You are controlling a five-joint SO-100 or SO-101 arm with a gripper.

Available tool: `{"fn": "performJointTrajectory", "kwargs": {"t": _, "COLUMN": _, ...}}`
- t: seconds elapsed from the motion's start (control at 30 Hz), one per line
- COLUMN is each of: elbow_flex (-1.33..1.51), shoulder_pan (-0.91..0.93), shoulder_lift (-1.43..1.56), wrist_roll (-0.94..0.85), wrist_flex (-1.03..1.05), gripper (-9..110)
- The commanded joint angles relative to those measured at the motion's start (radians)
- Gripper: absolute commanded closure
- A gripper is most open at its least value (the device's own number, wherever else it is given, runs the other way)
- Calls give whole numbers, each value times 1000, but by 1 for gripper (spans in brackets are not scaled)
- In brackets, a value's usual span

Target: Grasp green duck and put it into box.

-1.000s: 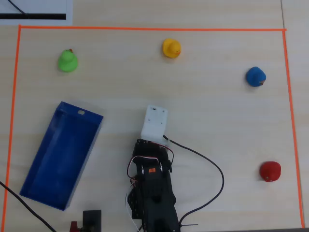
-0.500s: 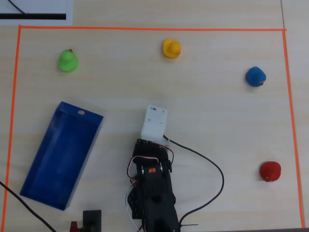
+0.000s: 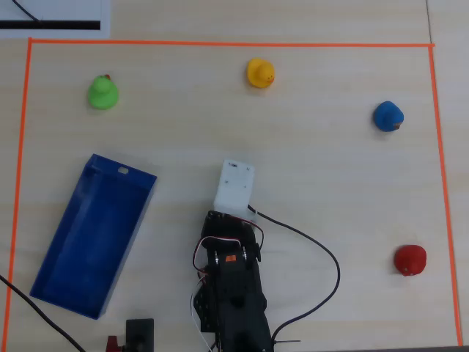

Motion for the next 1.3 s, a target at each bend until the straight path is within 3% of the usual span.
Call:
{"fn": "performJointTrajectory", "kwargs": {"t": 0.0, "elbow_flex": -3, "shoulder_pan": 6, "shoulder_lift": -5, "wrist_roll": -3, "wrist_flex": 26, "gripper": 99}}
{"fn": "performJointTrajectory", "kwargs": {"t": 0.63, "elbow_flex": -3, "shoulder_pan": -11, "shoulder_lift": -5, "wrist_roll": -3, "wrist_flex": 26, "gripper": 99}}
{"fn": "performJointTrajectory", "kwargs": {"t": 0.73, "elbow_flex": -3, "shoulder_pan": 15, "shoulder_lift": -5, "wrist_roll": -78, "wrist_flex": 26, "gripper": 89}}
{"fn": "performJointTrajectory", "kwargs": {"t": 0.87, "elbow_flex": -35, "shoulder_pan": 35, "shoulder_lift": -80, "wrist_roll": -66, "wrist_flex": -114, "gripper": 100}}
{"fn": "performJointTrajectory", "kwargs": {"t": 1.07, "elbow_flex": -420, "shoulder_pan": 41, "shoulder_lift": -479, "wrist_roll": -78, "wrist_flex": -192, "gripper": 91}}
{"fn": "performJointTrajectory", "kwargs": {"t": 1.27, "elbow_flex": -859, "shoulder_pan": -124, "shoulder_lift": -746, "wrist_roll": 8, "wrist_flex": -130, "gripper": 84}}
